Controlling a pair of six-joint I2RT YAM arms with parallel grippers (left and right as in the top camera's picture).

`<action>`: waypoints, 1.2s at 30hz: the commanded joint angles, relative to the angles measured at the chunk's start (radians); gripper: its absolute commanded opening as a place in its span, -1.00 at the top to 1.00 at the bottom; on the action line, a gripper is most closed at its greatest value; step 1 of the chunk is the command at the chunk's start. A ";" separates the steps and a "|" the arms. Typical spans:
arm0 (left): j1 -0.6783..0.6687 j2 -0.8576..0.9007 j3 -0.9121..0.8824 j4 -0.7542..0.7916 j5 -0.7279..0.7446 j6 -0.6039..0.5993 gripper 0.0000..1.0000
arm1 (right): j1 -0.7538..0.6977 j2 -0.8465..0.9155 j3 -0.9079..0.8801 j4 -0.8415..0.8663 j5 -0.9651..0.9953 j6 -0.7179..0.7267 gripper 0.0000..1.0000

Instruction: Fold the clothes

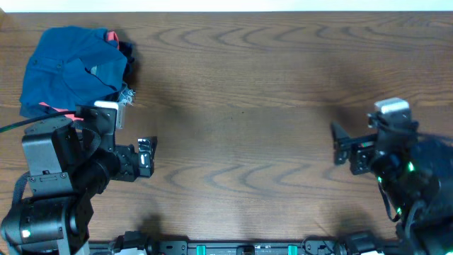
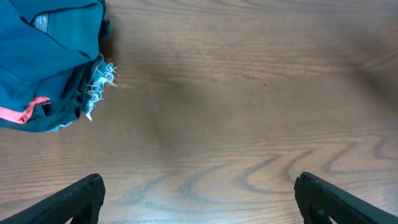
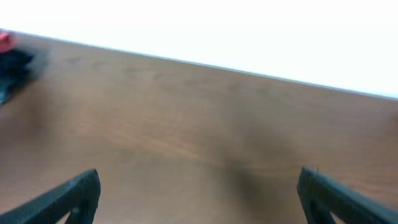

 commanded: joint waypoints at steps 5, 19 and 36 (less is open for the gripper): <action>-0.006 -0.001 -0.001 0.000 -0.013 0.013 -0.96 | -0.195 -0.280 -0.420 0.253 -0.203 -0.138 -0.99; -0.006 -0.001 -0.001 0.000 -0.013 0.013 -0.96 | -0.200 -0.658 -0.951 0.600 -0.206 -0.126 -0.98; -0.006 -0.001 -0.001 0.000 -0.013 0.013 -0.96 | -0.200 -0.658 -1.005 0.693 -0.205 -0.111 -0.98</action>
